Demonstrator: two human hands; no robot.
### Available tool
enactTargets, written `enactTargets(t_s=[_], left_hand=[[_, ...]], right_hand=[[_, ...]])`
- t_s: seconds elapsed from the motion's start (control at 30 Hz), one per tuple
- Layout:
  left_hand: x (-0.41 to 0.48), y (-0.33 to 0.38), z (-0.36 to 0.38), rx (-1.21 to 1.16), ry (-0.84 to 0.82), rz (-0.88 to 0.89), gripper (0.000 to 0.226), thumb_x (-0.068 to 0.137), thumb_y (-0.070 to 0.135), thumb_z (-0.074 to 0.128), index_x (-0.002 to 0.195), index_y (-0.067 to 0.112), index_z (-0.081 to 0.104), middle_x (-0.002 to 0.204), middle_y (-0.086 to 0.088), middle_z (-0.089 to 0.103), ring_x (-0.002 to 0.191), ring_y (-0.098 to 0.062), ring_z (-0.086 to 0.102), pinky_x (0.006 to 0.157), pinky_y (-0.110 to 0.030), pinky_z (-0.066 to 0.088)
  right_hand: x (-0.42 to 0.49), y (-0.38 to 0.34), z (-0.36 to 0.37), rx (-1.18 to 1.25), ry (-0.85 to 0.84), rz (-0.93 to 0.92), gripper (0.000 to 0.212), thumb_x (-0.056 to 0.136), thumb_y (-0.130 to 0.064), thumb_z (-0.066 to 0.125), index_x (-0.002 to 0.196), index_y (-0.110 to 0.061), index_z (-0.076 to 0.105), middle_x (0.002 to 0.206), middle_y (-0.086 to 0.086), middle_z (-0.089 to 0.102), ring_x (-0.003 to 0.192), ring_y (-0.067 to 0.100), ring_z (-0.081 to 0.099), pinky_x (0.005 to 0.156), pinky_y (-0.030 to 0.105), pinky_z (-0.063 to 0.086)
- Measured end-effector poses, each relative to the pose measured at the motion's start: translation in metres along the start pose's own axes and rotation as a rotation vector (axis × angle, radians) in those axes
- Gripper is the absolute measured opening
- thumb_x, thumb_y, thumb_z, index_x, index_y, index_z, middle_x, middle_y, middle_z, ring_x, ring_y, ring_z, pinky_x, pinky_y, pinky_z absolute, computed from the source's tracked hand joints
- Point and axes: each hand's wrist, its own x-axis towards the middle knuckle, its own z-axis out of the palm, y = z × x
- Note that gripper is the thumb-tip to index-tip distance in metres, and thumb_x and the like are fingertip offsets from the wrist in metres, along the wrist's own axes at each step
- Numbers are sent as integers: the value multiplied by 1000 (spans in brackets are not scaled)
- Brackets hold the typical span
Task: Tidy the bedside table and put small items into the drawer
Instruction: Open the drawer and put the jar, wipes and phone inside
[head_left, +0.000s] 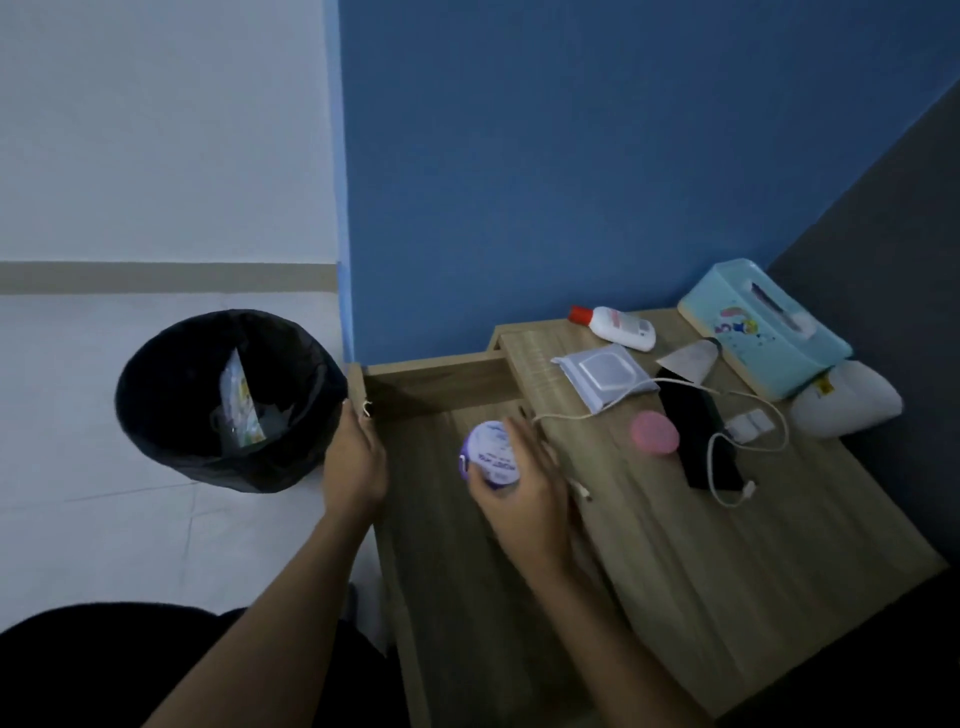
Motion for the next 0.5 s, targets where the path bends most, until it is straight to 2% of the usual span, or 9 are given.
enactTargets(t_s=[0.1, 0.2, 0.3, 0.37, 0.43, 0.5], left_hand=[[1, -1, 2, -4, 14, 23, 50, 101, 39, 22, 141, 13, 36, 137, -16, 53, 123, -32, 53, 100, -47, 46], [2, -5, 4, -15, -2, 45, 53, 100, 42, 22, 144, 14, 32, 141, -13, 49, 128, -30, 50, 103, -47, 44], [5, -8, 3, -25, -8, 60, 51, 101, 40, 22, 145, 16, 31, 142, -11, 49, 127, -28, 50, 102, -44, 44], [4, -7, 2, -21, -10, 55, 50, 102, 37, 23, 147, 16, 28, 146, -10, 45, 130, -27, 46, 104, -42, 42], [3, -6, 1, -17, -2, 58, 51, 102, 35, 23, 149, 16, 26, 149, -8, 42, 133, -26, 43, 106, -40, 40], [3, -6, 1, -29, 0, 61, 51, 101, 38, 22, 149, 18, 25, 148, -7, 43, 133, -25, 45, 106, -42, 41]], right_hand=[[14, -7, 51, -27, -230, 16, 64, 80, -37, 68, 137, -13, 49, 133, 7, 57, 121, 23, 52, 97, 18, 36], [25, -10, 92, 4, -340, 46, 66, 82, -24, 71, 141, -12, 44, 141, 9, 51, 130, 26, 44, 106, 28, 35], [33, -17, 123, 2, -449, 82, 59, 87, -17, 65, 141, -7, 42, 146, 13, 44, 136, 28, 38, 113, 34, 28], [31, -12, 142, -13, -450, 66, 53, 90, -27, 55, 136, -1, 48, 142, 18, 49, 133, 31, 44, 113, 38, 28], [28, -7, 156, -47, -401, 46, 64, 91, -49, 31, 134, -5, 50, 139, 16, 52, 130, 28, 47, 112, 38, 30], [25, -7, 162, -11, -418, 79, 80, 90, -63, 8, 137, -10, 46, 142, 12, 47, 131, 26, 42, 113, 28, 28]])
